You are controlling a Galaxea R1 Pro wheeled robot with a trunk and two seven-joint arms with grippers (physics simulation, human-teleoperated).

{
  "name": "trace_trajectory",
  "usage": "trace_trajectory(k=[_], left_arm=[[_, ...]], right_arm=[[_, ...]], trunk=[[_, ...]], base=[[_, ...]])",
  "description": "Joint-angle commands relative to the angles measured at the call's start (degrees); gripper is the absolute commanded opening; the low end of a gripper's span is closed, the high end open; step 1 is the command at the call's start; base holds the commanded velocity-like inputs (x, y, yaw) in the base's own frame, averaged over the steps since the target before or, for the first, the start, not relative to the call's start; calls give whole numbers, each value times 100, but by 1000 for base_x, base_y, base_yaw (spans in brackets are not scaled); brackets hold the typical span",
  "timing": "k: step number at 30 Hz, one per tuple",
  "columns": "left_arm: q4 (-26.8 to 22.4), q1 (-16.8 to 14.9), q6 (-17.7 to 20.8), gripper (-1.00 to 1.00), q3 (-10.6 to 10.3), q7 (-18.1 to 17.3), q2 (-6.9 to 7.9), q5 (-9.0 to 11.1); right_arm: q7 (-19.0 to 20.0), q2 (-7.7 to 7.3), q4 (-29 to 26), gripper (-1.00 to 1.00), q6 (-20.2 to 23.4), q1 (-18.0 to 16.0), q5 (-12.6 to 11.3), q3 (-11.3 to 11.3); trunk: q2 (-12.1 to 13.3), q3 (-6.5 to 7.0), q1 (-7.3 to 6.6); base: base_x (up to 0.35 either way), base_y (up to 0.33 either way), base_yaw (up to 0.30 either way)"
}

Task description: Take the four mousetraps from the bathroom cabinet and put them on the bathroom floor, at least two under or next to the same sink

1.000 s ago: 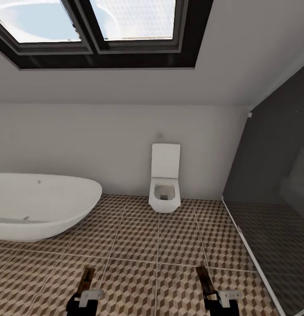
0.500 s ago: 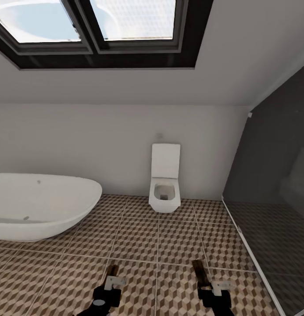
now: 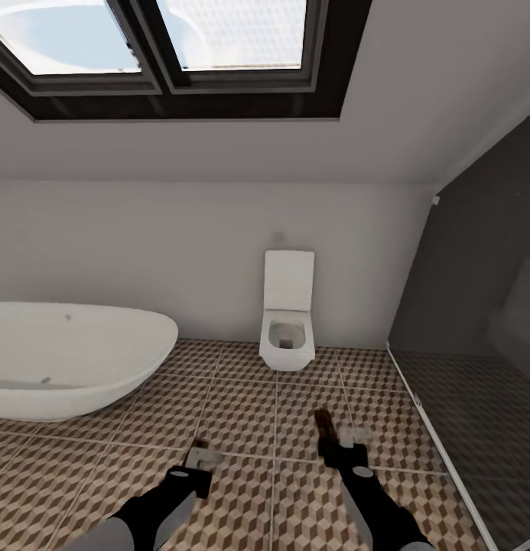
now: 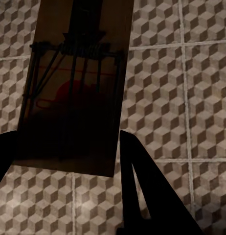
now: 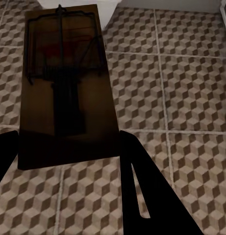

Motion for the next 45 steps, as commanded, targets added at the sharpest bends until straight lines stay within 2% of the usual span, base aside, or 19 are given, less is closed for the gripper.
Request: trace_trajectory(k=[1,7,12,24,36,40,45], left_arm=[[-27,-43,73,-100,-40,52,-1,21],[-317,-101,150,-100,-56,40,-85,1],[-833,-109,172,-100,-84,51,-88,-12],[-938,-110,175,-100,-99,38,-81,-15],[-985,-110,160,-100,-122,28,-145,-24],[-1148,-110,133,-100,-297,36,-148,-119],[-1210,-110,-37,-100,-333,37,-134,-144]], right_arm=[[-70,-3,-14,-100,101,-48,-12,23],[-117,-35,-42,-100,189,-119,-9,23],[-130,-41,-206,-100,185,-126,-9,30],[-139,-32,-356,-100,184,-129,-9,32],[-141,-6,-357,-100,184,-128,-9,82],[-141,-11,-357,-100,184,-127,-9,204],[-141,-10,-357,-100,184,-127,-9,231]], trunk=[[-13,-14,4],[-13,-14,4],[-13,-14,4],[-13,-14,4],[-494,-229,267],[-655,-301,355],[-855,-391,465]], base=[[0,0,0],[0,0,0],[0,0,0],[0,0,0],[0,0,0],[0,0,0],[0,0,0]])
